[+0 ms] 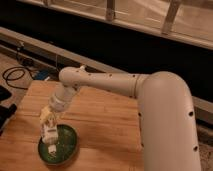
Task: Place the bottle in the ceramic bowl
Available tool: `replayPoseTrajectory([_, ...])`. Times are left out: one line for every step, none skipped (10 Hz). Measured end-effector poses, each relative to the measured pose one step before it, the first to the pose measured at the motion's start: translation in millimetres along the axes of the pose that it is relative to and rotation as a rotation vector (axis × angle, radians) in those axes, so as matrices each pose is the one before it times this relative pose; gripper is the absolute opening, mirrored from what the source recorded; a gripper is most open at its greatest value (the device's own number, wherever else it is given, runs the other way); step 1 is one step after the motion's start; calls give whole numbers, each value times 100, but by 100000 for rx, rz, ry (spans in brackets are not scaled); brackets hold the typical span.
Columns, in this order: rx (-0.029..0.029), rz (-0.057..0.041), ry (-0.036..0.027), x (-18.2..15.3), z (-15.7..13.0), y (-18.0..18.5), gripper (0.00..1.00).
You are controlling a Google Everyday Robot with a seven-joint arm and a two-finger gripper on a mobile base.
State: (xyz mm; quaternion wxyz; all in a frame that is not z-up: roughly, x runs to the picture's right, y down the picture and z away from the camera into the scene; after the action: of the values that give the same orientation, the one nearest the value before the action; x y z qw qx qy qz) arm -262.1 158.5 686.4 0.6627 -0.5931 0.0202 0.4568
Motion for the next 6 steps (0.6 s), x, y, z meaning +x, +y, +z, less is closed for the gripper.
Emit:
replayPoseTrajectory([-45, 49, 2304, 536, -36, -211, 2])
replayPoseTrajectory([-19, -316, 962, 127, 169, 43, 2])
replayPoseTrajectory([-65, -199, -111, -61, 13, 111, 0])
replayPoseTrajectory([26, 286, -211, 22, -110, -180, 2])
replayPoseTrajectory([-16, 38, -68, -5, -23, -17, 8])
replayPoseTrajectory([-17, -40, 223, 7, 115, 9, 22])
